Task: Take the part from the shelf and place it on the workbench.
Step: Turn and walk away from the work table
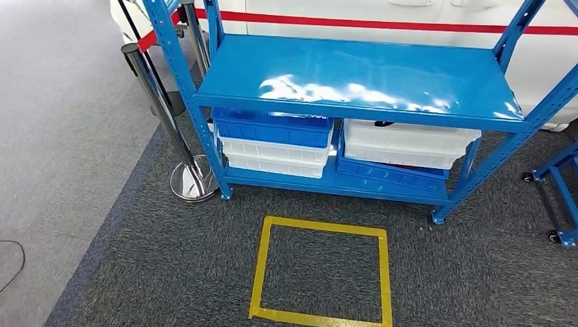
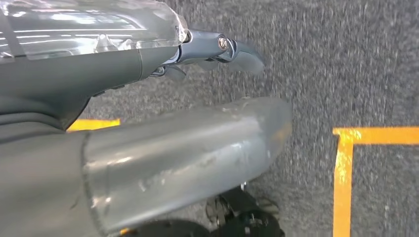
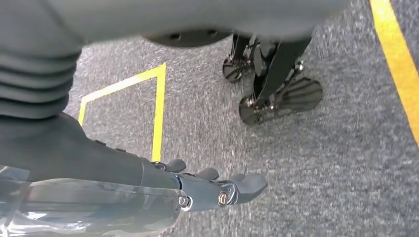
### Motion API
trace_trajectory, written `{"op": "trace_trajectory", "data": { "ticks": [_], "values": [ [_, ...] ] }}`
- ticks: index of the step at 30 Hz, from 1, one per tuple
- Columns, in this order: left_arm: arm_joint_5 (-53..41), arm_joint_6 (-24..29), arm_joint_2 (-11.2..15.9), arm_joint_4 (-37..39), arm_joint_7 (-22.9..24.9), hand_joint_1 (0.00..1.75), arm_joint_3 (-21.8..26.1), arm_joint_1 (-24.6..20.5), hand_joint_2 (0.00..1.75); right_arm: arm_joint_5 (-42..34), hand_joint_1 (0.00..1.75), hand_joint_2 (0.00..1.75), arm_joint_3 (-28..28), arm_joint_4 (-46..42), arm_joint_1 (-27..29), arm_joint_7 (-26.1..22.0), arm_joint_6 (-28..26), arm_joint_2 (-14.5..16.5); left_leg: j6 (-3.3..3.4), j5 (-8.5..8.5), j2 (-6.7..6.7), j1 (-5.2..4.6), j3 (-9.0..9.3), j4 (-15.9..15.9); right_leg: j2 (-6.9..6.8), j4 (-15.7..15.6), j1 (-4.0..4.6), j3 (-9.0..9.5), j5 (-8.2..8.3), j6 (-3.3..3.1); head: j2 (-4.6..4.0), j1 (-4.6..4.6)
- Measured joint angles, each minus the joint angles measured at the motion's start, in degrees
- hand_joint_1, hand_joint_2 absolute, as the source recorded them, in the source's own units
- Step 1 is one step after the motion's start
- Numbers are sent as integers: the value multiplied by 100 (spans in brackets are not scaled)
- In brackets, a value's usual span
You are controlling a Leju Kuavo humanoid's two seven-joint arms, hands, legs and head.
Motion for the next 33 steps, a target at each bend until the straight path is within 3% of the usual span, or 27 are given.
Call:
{"op": "trace_trajectory", "data": {
  "ticks": [2,4,5,6,7,8,10,11,14,15,17,19,21,22,23,25,27,28,31,33],
  "values": [
    [-3,-5,-2,-2,-3,0,2,-6,0,6,0,175,-1,0,16,2,1,15,-57,-164,29,18,-172,418,-25,-67,-34,135,-45,-55,0,-24],
    [-8,-8,3,-2,-1,0,8,3,0,21,0,175,-3,0,27,3,2,15,-107,-399,56,40,-663,1207,-45,-84,-33,256,-141,-80,0,-41],
    [-11,-8,7,-2,4,0,10,13,0,28,0,175,-4,0,29,3,5,16,-123,-426,62,48,-904,1515,-44,-83,-32,326,-201,-78,0,-42],
    [-14,-10,9,-2,9,0,12,26,0,34,0,175,-4,0,32,3,9,17,-129,-327,65,52,-1065,1628,-42,-84,-31,409,-268,-73,0,-44],
    [-15,-11,9,-2,13,0,12,39,0,37,0,175,-4,0,35,3,14,19,-123,-105,66,52,-1121,1516,-39,-85,-31,503,-341,-65,0,-46],
    [-16,-13,9,-2,15,0,12,49,0,39,0,175,-4,0,38,4,18,22,-107,206,68,52,-1080,1206,-36,-87,-31,606,-418,-54,0,-45],
    [-20,-13,13,-2,23,0,15,68,0,44,0,175,-5,1,50,8,23,32,-42,632,78,18,-898,571,-32,-106,-30,776,-562,-9,-1,-36],
    [-22,-12,15,-2,28,0,16,69,0,45,0,175,-6,2,47,10,24,37,4,673,86,-8,-812,367,-29,-121,-30,824,-615,26,-1,-31],
    [-24,-9,18,-2,38,0,19,63,0,48,0,175,-7,2,16,12,27,43,144,505,82,-37,-635,144,-35,-94,-26,899,-595,150,1,-28],
    [-24,-7,18,-2,38,0,19,66,0,48,0,175,-7,2,9,12,27,44,184,479,71,-25,-552,75,-39,50,-27,856,-520,182,1,-24],
    [-24,-5,17,-2,37,0,19,70,0,49,0,175,-8,2,0,10,27,45,250,423,60,0,-346,-58,-39,616,-29,509,-426,226,0,-8],
    [-30,-5,16,-2,41,0,19,72,0,53,0,175,-8,2,1,10,32,46,283,321,60,0,-170,-123,-40,1245,-27,-36,-635,251,0,5],
    [-50,-5,15,-2,51,0,21,78,0,59,0,175,-7,2,13,15,38,46,275,180,44,1,24,-135,-41,1492,-29,-472,-962,270,0,9],
    [-68,-3,15,-2,59,0,24,85,0,62,0,131,-7,2,24,18,39,46,264,104,35,1,136,-135,-41,1412,-29,-581,-1004,271,0,11],
    [-94,2,14,-2,68,0,29,91,0,63,0,87,-7,2,35,20,41,46,248,22,25,1,256,-134,-42,1206,-28,-628,-891,260,-1,14],
    [-139,13,10,-1,86,0,50,93,0,55,0,0,-21,2,70,24,51,46,210,-160,31,-7,462,-113,-81,608,-3,-654,-182,202,-1,23],
    [-165,21,5,1,95,0,83,90,0,16,0,0,-59,2,68,29,78,53,149,-342,60,-37,595,-91,-113,282,33,-674,398,120,-1,30],
    [-178,24,4,1,95,0,96,85,0,-6,0,0,-83,2,50,30,90,60,114,-384,76,-52,653,-67,-104,257,45,-679,470,81,-1,30],
    [-215,34,3,-1,88,0,112,55,0,-3,0,0,-130,1,8,8,70,87,24,-346,100,-46,599,223,-3,200,8,-541,402,-23,0,15],
    [-223,37,-1,0,84,0,118,36,0,35,0,87,-140,-2,3,-8,36,97,-37,-496,100,-21,284,772,22,138,-8,-432,354,-81,-1,1]
  ]
}}
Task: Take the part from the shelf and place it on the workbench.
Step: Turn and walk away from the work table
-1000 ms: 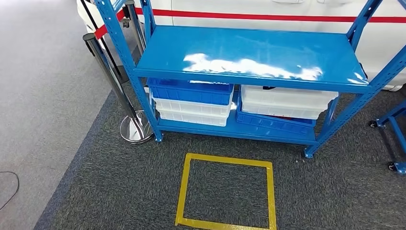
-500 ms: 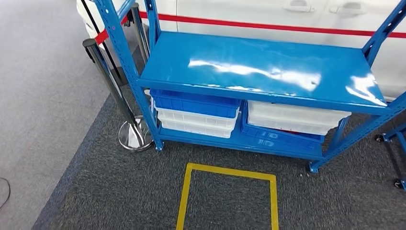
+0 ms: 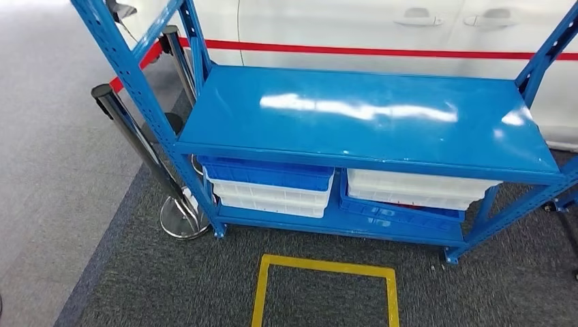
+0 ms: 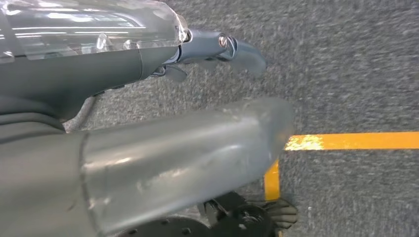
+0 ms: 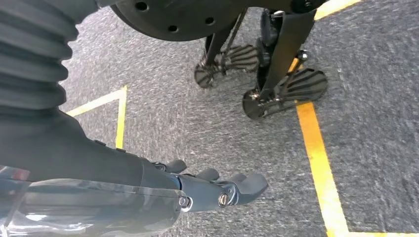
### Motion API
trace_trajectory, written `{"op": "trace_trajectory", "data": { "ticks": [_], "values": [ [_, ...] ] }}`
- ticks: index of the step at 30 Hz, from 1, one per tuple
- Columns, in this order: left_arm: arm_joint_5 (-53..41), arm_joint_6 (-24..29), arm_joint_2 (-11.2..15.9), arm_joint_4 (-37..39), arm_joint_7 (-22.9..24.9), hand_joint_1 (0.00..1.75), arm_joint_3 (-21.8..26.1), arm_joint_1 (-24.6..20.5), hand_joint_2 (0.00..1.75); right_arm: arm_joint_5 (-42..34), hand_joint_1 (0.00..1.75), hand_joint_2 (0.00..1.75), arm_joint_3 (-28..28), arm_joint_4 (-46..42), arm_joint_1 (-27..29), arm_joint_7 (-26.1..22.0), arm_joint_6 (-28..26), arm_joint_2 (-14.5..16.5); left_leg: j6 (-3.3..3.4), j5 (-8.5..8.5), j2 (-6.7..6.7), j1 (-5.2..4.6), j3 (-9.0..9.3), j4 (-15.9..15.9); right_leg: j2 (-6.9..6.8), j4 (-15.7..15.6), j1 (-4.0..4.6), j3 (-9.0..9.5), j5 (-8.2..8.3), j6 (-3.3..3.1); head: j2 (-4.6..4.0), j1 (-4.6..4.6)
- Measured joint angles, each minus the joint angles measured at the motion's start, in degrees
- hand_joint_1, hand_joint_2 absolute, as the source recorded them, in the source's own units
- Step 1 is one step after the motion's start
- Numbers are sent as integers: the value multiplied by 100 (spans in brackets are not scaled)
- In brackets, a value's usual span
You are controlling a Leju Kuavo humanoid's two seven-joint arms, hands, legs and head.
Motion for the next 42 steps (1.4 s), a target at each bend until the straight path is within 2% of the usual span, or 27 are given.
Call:
{"op": "trace_trajectory", "data": {
  "ticks": [2,3,4,5,7,9,10,11,13,15,17,18,19,20,22,24,27,29,31,32,33,34,35,37,38,40,42],
  "values": [
    [-6,4,2,0,-2,0,14,-2,0,19,0,175,-4,-1,4,-4,-15,1,-56,-366,-1,26,-417,552,23,-20,-2,72,-62,-22,0,-5],
    [-14,6,3,0,-2,0,21,1,0,15,0,175,-8,-1,6,-4,-17,2,-74,-480,0,38,-577,675,35,-22,-2,111,-98,-20,1,-5],
    [-22,7,4,0,-2,0,26,5,0,8,0,131,-14,-1,8,-4,-15,3,-85,-457,0,49,-669,647,45,-22,-3,153,-132,-14,1,-5],
    [-29,7,4,0,-2,0,29,9,0,0,0,87,-22,-1,8,-3,-11,5,-85,-264,0,57,-685,448,53,-22,-4,202,-165,-5,1,-5],
    [-38,7,8,0,-1,0,35,14,0,-14,0,0,-42,0,9,-3,-3,14,-52,332,-29,58,-579,-209,72,-24,-1,291,-218,27,1,-3],
    [-56,6,13,-1,-1,0,40,23,0,-43,0,0,-62,1,-10,-3,11,22,23,479,-106,22,-530,-571,114,-21,3,303,-239,86,1,-3],
    [-72,6,19,-1,-1,0,43,41,0,-58,0,0,-77,2,-22,-4,18,26,65,470,-138,5,-542,-587,149,-18,9,294,-242,119,1,-3],
    [-90,6,22,-2,-2,0,44,62,0,-68,0,0,-91,2,-34,-6,20,29,110,486,-132,-2,-543,-602,185,-20,18,287,-242,155,0,-5],
    [-114,5,24,-1,-2,0,45,73,0,-62,0,0,-110,1,-37,-8,4,34,191,691,-53,34,-495,-690,179,39,34,282,-303,208,0,-2],
    [-116,5,18,-1,-2,0,46,46,0,-52,0,0,-114,1,-36,-8,-13,32,252,742,45,58,-466,-751,68,435,40,101,-575,243,1,26],
    [-116,4,18,-1,-2,0,52,40,0,-51,0,0,-118,1,-36,-8,-18,32,284,740,146,40,-475,-758,-7,1133,37,-248,-924,267,1,49],
    [-116,4,18,0,-2,0,58,41,0,-51,0,0,-121,1,-34,-8,-19,32,290,731,203,31,-474,-757,-21,1390,32,-375,-997,275,1,49],
    [-116,4,18,0,-2,0,65,40,0,-50,0,0,-127,1,-31,-7,-20,32,292,718,256,23,-466,-757,-35,1458,30,-410,-959,277,1,48],
    [-116,4,18,0,-2,0,73,38,0,-47,0,0,-132,2,-27,-7,-24,32,286,703,290,16,-450,-756,-52,1305,28,-331,-817,271,1,48],
    [-118,4,18,0,-1,0,89,27,0,-28,0,0,-138,2,-19,-6,-40,32,250,664,330,5,-407,-756,-103,558,39,71,-450,230,1,47],
    [-121,4,18,0,2,0,106,6,0,0,0,0,-138,2,-15,-5,-53,31,198,625,354,-16,-385,-746,-148,2,63,365,-294,179,1,43],
    [-125,2,19,-1,4,0,131,-25,0,18,0,0,-140,2,-14,-3,-55,34,128,602,364,-27,-357,-760,-143,-122,65,413,-300,120,1,44],
    [-129,-3,18,-2,2,0,137,-30,0,20,0,0,-143,1,-17,-2,-53,40,61,479,248,-16,-391,-613,-125,-183,26,447,-280,71,1,25],
    [-139,-7,22,-2,-1,0,142,-14,0,14,0,0,-146,-1,-30,-1,-33,45,-4,148,102,20,-639,-53,-84,-214,7,467,-269,39,1,0],
    [-150,-7,28,-2,-2,0,147,-1,0,9,0,0,-150,-1,-34,-1,-18,46,-27,-29,73,39,-822,321,-48,-212,6,465,-270,30,1,-6],
    [-164,-8,33,-2,-2,0,153,13,0,5,0,0,-154,-1,-37,-2,-3,48,-46,-128,64,55,-980,630,-1,-210,3,465,-271,29,1,-7],
    [-178,-10,34,-2,-2,0,160,24,0,3,0,0,-158,0,-37,-3,7,50,-59,-111,62,69,-1061,764,56,-206,-1,467,-273,30,1,-7],
    [-191,-13,36,-2,-2,0,166,31,0,4,0,0,-161,0,-36,-4,11,54,-66,20,58,80,-1045,686,115,-201,-6,473,-275,33,1,-8],
    [-206,-17,39,-2,-2,0,176,36,0,11,0,0,-164,1,-38,-4,2,68,-58,473,11,102,-763,-6,220,-192,-17,495,-286,51,1,-11],
    [-211,-17,41,-2,-2,0,183,32,0,17,0,0,-165,1,-38,-3,-10,74,-42,630,-28,101,-614,-372,263,-180,-11,500,-293,72,1,-19],
    [-213,-18,46,-2,-2,0,199,12,0,36,0,0,-167,0,-30,5,-36,81,3,734,-90,84,-479,-739,323,-174,-6,491,-292,139,1,-30],
    [-222,-18,49,-2,-2,0,219,-5,0,60,0,0,-168,0,-12,12,-52,82,72,740,-92,66,-470,-774,353,-198,-12,488,-276,226,1,-32]
  ]
}}
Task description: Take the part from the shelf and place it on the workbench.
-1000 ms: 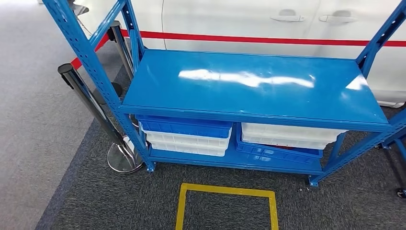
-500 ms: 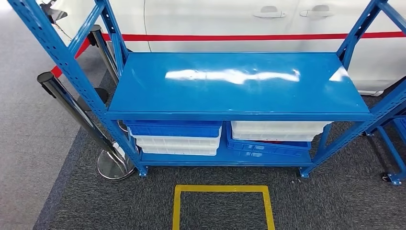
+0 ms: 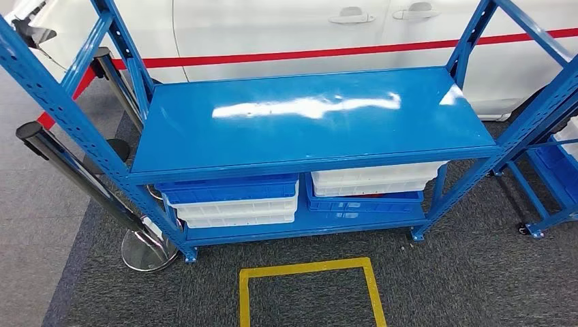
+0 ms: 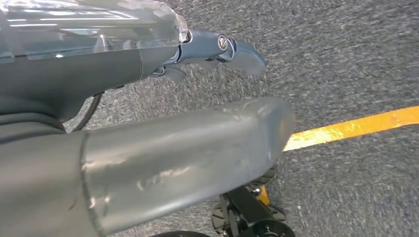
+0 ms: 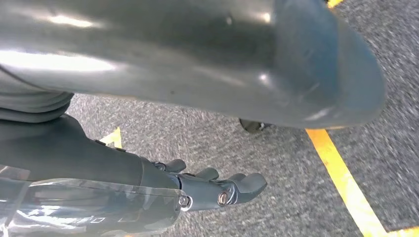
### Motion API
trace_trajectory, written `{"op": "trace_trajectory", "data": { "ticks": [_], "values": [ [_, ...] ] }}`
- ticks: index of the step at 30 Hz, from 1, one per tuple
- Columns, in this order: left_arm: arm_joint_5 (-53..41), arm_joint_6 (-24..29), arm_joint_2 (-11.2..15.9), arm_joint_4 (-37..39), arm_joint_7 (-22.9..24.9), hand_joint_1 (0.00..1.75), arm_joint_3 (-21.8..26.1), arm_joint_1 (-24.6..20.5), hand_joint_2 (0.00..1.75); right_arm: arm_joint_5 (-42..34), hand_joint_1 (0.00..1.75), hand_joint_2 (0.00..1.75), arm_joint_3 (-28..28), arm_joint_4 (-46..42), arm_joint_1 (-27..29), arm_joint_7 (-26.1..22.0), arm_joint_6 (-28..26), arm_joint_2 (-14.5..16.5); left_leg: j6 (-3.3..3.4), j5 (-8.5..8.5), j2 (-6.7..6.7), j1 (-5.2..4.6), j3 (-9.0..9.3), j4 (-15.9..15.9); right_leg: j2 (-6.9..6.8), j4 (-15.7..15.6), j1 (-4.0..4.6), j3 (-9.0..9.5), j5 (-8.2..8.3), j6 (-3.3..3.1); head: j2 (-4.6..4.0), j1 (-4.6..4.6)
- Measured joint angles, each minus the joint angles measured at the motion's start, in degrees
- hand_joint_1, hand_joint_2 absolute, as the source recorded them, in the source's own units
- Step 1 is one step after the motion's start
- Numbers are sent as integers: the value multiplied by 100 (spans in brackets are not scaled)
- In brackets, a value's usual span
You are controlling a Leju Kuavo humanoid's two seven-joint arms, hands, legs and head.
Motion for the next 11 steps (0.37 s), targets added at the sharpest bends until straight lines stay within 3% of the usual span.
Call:
{"op": "trace_trajectory", "data": {
  "ticks": [2,3,5,6,7,8,11],
  "values": [
    [-12,0,2,0,1,0,16,0,0,26,0,0,0,1,11,3,-11,0,95,51,34,14,27,-62,-103,94,-4,-33,-85,60,0,14],
    [-22,0,2,0,2,0,25,4,0,40,0,0,0,0,8,5,-14,0,138,77,55,24,34,-92,-189,293,0,-123,-221,80,0,30],
    [-51,0,2,0,3,0,45,22,0,64,0,0,0,0,-5,24,-10,1,183,94,100,10,16,-104,-339,985,-2,-453,-600,104,0,59],
    [-68,1,2,0,5,0,54,30,0,73,0,0,0,0,-9,41,-1,1,188,94,122,1,9,-102,-360,1331,-4,-620,-738,117,0,63],
    [-84,2,2,0,8,0,60,35,0,81,0,0,0,1,-10,65,8,1,190,92,141,-6,6,-100,-370,1532,-5,-716,-776,124,-1,62],
    [-93,5,2,0,11,0,63,35,0,87,0,44,0,1,-8,89,15,1,189,89,152,-10,8,-96,-377,1526,-5,-710,-701,124,-1,62],
    [-105,14,2,0,18,0,66,28,0,111,0,175,0,2,-1,138,12,1,165,68,161,-16,31,-79,-415,695,2,-278,-197,77,0,66]
  ]
}}
